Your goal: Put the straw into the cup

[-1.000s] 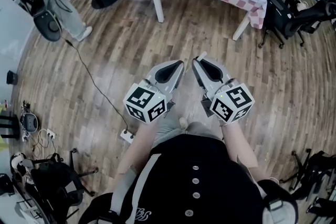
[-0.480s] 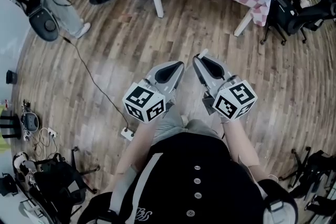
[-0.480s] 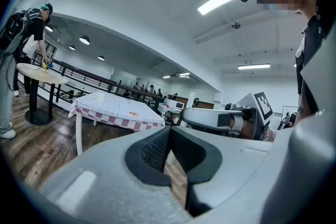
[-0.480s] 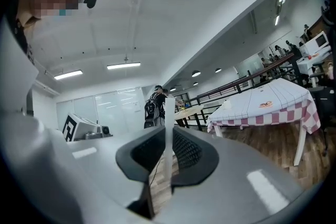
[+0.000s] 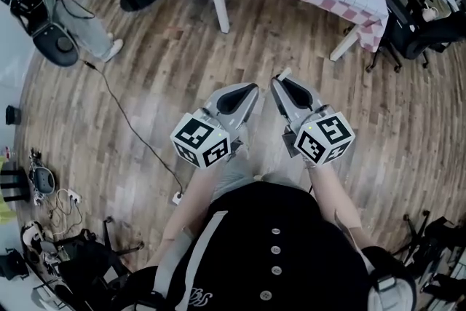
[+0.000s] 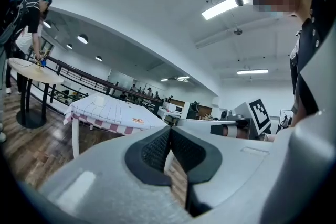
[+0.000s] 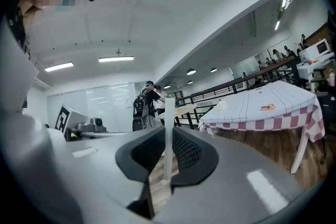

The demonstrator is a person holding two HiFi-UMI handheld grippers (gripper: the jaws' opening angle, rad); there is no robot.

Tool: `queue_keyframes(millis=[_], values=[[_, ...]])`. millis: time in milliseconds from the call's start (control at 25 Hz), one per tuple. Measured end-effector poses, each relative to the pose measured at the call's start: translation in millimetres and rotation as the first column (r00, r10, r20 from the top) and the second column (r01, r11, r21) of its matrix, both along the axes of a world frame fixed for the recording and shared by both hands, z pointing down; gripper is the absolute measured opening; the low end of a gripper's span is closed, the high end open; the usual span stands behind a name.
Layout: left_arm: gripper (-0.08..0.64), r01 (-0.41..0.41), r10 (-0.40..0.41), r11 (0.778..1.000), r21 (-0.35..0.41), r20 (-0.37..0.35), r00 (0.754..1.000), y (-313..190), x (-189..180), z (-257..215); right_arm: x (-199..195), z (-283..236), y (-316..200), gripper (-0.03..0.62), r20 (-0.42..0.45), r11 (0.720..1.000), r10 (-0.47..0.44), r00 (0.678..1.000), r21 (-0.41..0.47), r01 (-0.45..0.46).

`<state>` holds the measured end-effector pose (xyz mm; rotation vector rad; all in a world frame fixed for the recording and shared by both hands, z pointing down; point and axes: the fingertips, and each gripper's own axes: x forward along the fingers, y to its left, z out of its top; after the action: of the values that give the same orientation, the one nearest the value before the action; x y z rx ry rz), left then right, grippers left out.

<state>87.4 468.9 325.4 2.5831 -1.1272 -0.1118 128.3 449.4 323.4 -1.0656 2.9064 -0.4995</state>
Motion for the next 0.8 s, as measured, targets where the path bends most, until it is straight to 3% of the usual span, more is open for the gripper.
queue_keyframes(millis=[320,520,800], values=[[-0.002,-0.016,0.018,0.998,-0.052,0.039,0.999,-84.7,-40.6,8.3,-40.2,-3.1,-84.6,0.041,-0.022,1.0,0.016,1.0,-0.001,-0.016],[-0.002,-0.031,0.032,0.998,-0.055,0.022,0.999,-136.3,-62.7,5.5,-62.5,-6.6,-133.5,0.041,-0.031,0.999,0.044,0.999,0.004,-0.044],[-0.003,-0.042,0.043,0.997,-0.06,0.026,0.999,-174.4,-81.9,9.0,-77.0,1.3,-163.7,0.041,-0.019,0.997,0.068,0.998,-0.026,-0.068]])
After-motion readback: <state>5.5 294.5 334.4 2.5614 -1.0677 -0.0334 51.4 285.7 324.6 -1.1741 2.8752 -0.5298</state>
